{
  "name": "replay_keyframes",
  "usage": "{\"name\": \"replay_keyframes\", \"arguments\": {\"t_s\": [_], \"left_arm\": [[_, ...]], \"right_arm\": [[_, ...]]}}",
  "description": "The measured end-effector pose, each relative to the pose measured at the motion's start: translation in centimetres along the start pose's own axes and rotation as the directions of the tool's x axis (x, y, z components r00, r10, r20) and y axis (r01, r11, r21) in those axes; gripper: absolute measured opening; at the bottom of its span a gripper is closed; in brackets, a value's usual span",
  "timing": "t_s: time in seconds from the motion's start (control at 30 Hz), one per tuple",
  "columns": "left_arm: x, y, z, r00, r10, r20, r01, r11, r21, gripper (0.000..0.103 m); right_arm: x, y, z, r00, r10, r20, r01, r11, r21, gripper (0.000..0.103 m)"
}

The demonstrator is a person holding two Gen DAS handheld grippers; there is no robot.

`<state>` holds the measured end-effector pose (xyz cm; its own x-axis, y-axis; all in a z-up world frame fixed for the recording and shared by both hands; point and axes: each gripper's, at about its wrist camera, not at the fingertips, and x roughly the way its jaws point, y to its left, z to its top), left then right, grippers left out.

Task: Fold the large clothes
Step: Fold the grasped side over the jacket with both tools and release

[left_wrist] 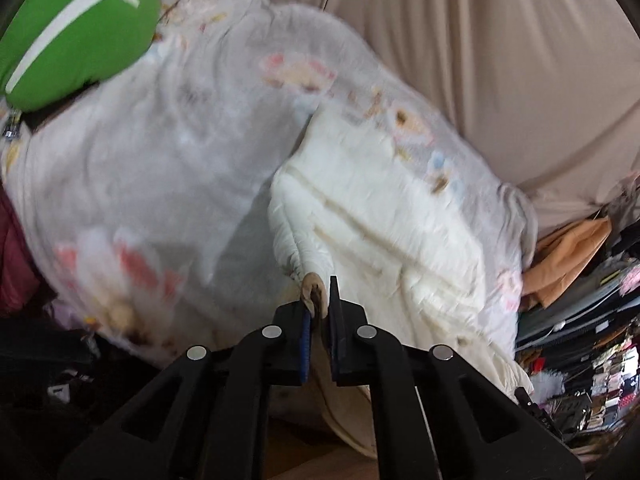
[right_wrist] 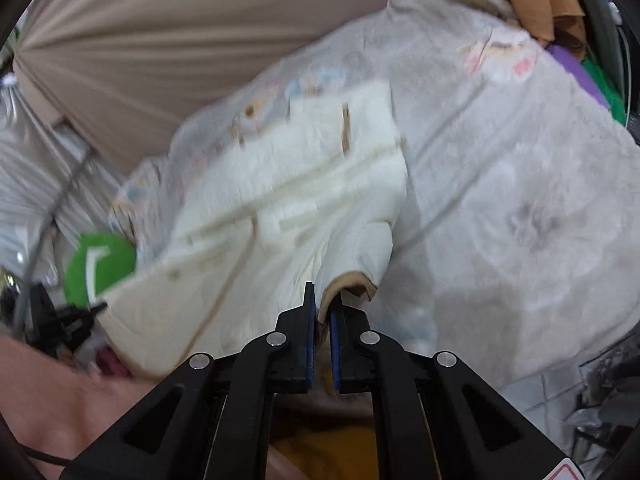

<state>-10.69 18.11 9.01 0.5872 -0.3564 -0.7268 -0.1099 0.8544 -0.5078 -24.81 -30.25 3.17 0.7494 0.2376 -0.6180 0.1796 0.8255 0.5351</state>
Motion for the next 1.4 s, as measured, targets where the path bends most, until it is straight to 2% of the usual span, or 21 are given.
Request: {"name": "replay_keyframes", "arguments": {"t_s": [0.1, 0.23, 0.3, 0.4, 0.47, 0.53, 0.67, 0.7, 0.77, 0.8, 0.83, 0.87, 0.9, 0.93, 0.97, 1.03, 1.17, 1.2, 1.27, 1.37, 1.4], "left_arm": [[0.5, -2.9, 3.6, 0.994, -0.045, 0.101, 0.039, 0.998, 0.057, 0.005], [4.8, -4.6, 8.5, 0.981, -0.046, 0.190, 0.026, 0.993, 0.111, 0.006], [8.4, -4.8, 10.5, 0.980, -0.032, 0.195, 0.013, 0.995, 0.095, 0.006], [13.5, -4.7, 12.7, 0.981, 0.024, 0.193, -0.042, 0.995, 0.087, 0.006], [16.8, -5.2, 13.6, 0.979, 0.076, 0.189, -0.098, 0.989, 0.113, 0.006], [20.3, -5.3, 14.5, 0.976, 0.137, 0.169, -0.160, 0.978, 0.131, 0.007], [25.0, -4.8, 15.4, 0.976, 0.175, 0.129, -0.189, 0.976, 0.104, 0.013], [26.0, -4.7, 15.6, 0.975, 0.184, 0.123, -0.197, 0.975, 0.102, 0.017], [26.9, -4.6, 15.9, 0.973, 0.192, 0.126, -0.205, 0.974, 0.096, 0.024], [26.7, -4.8, 15.9, 0.972, 0.185, 0.143, -0.199, 0.976, 0.092, 0.031], [26.0, -5.0, 16.1, 0.969, 0.173, 0.178, -0.191, 0.978, 0.085, 0.044], [25.0, -5.4, 16.3, 0.955, 0.175, 0.240, -0.199, 0.977, 0.081, 0.053], [24.0, -5.8, 16.5, 0.936, 0.190, 0.295, -0.222, 0.972, 0.080, 0.066], [22.9, -6.1, 16.8, 0.924, 0.180, 0.337, -0.220, 0.972, 0.085, 0.070], [22.0, -6.3, 17.2, 0.922, 0.161, 0.352, -0.209, 0.973, 0.102, 0.071], [21.0, -6.3, 17.5, 0.928, 0.178, 0.328, -0.227, 0.967, 0.117, 0.075], [20.3, -4.1, 15.6, 0.959, 0.163, 0.234, -0.189, 0.977, 0.096, 0.081], [20.8, -2.7, 14.2, 0.971, 0.167, 0.173, -0.182, 0.981, 0.073, 0.083], [21.9, -0.4, 12.1, 0.981, 0.179, 0.068, -0.181, 0.983, 0.019, 0.083], [23.4, 2.3, 9.3, 0.985, 0.167, -0.053, -0.170, 0.983, -0.063, 0.083], [23.7, 2.9, 8.5, 0.985, 0.161, -0.066, -0.166, 0.983, -0.076, 0.083]], "right_arm": [[0.4, 1.8, 5.1, 0.982, 0.088, 0.166, -0.085, 0.996, -0.023, 0.006], [4.5, 2.1, 10.3, 0.953, 0.131, 0.273, -0.129, 0.991, -0.025, 0.006], [7.2, 1.7, 12.2, 0.951, 0.122, 0.284, -0.126, 0.992, -0.005, 0.006], [11.4, 1.2, 14.8, 0.953, 0.092, 0.287, -0.103, 0.994, 0.025, 0.007], [14.0, 1.1, 16.0, 0.958, 0.030, 0.284, -0.034, 0.999, 0.009, 0.008], [16.5, 0.8, 16.9, 0.964, -0.002, 0.266, -0.002, 1.000, 0.016, 0.010], [19.9, -0.7, 18.0, 0.968, -0.047, 0.248, 0.026, 0.996, 0.087, 0.019], [20.0, -0.9, 18.1, 0.963, -0.046, 0.267, 0.018, 0.994, 0.108, 0.023], [19.4, -1.2, 18.3, 0.942, -0.056, 0.330, 0.013, 0.991, 0.131, 0.039], [18.8, -1.2, 18.3, 0.927, -0.070, 0.369, 0.017, 0.989, 0.146, 0.052], [18.0, -1.4, 18.4, 0.911, -0.079, 0.405, 0.013, 0.987, 0.162, 0.058], [17.3, -1.4, 18.4, 0.900, -0.081, 0.427, 0.008, 0.986, 0.169, 0.058], [16.8, -1.4, 18.6, 0.896, -0.086, 0.435, 0.014, 0.986, 0.167, 0.058], [16.4, -1.3, 18.6, 0.895, -0.093, 0.436, 0.026, 0.987, 0.156, 0.059], [16.0, -1.3, 18.5, 0.896, -0.102, 0.432, 0.047, 0.989, 0.138, 0.059], [15.6, -1.3, 17.8, 0.910, -0.133, 0.393, 0.103, 0.990, 0.095, 0.064], [16.0, -2.8, 14.7, 0.949, -0.200, 0.245, 0.202, 0.979, 0.017, 0.071], [16.3, -3.2, 14.0, 0.954, -0.213, 0.209, 0.217, 0.976, 0.004, 0.071], [17.7, -4.0, 12.6, 0.965, -0.236, 0.118, 0.240, 0.970, -0.023, 0.071], [19.3, -4.7, 10.9, 0.971, -0.237, 0.039, 0.239, 0.970, -0.035, 0.071], [19.8, -4.9, 10.4, 0.970, -0.241, 0.017, 0.241, 0.970, -0.033, 0.071]]}}
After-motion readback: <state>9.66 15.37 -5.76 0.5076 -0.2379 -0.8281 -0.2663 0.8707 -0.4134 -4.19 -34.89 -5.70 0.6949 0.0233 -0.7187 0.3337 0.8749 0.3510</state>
